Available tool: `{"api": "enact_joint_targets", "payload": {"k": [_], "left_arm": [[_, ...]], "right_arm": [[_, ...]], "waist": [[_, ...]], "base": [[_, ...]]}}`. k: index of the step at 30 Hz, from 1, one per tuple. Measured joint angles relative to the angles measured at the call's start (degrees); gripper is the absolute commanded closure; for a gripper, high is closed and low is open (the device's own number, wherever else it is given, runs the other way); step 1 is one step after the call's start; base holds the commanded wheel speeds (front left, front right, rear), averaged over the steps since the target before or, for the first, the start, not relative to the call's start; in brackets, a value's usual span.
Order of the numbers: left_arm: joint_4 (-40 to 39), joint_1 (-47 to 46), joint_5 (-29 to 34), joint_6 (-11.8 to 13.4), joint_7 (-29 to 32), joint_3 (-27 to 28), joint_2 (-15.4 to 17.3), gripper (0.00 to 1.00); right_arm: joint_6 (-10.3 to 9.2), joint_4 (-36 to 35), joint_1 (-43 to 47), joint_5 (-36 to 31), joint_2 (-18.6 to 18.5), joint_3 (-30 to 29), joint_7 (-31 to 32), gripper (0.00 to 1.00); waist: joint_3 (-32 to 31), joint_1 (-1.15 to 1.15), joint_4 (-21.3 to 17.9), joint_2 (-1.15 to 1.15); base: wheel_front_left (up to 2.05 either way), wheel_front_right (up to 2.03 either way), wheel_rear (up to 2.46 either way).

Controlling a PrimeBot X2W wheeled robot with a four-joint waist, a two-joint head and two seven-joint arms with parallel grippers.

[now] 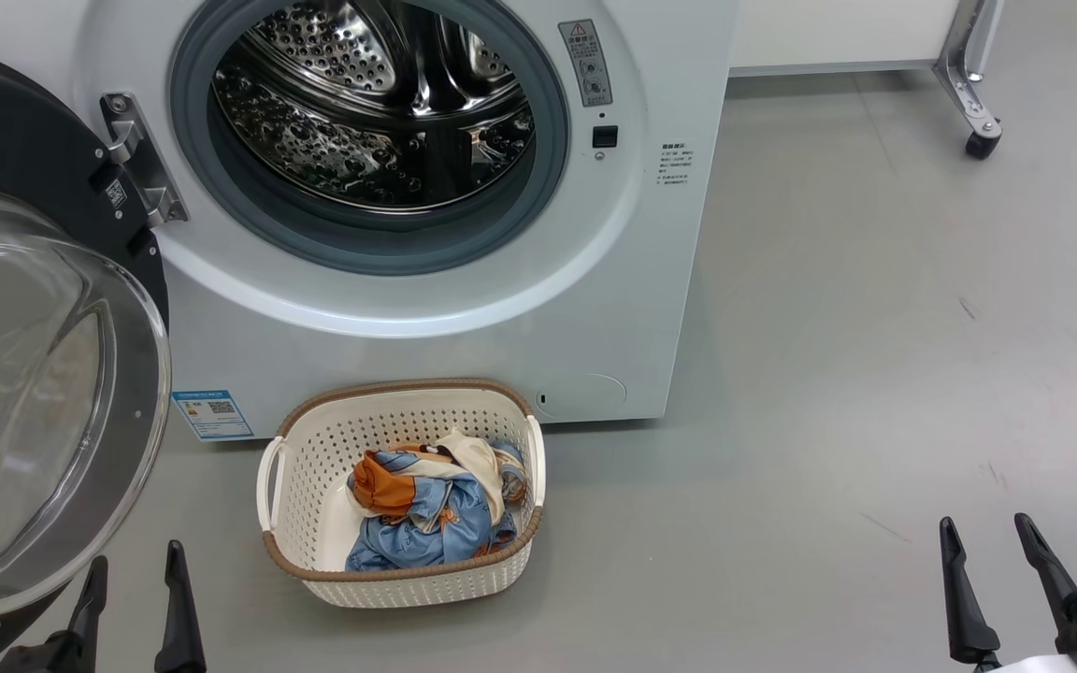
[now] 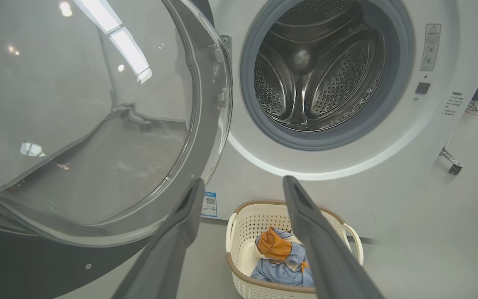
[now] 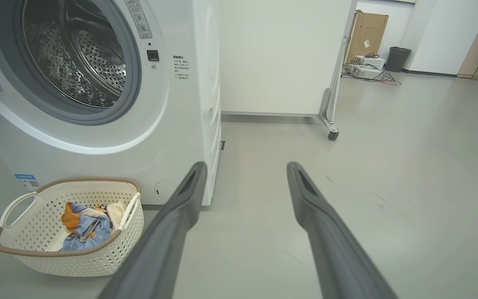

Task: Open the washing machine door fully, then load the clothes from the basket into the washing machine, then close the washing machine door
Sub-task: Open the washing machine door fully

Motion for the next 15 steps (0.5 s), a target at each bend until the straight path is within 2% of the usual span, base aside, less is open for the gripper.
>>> {"api": "enact_joint_targets", "payload": {"k": [15], "left_arm": [[0.73, 1.55, 1.45, -0.31, 0.0, -0.44, -0.07, 0.0]], "right_arm": [[0.0, 0.27, -0.23, -0.27, -0.2, 0.4, 0.0, 0.0]], "waist": [[-0.7, 0.0, 2.3, 0.0]], "base": [[0.0, 0.0, 0.0]]}}
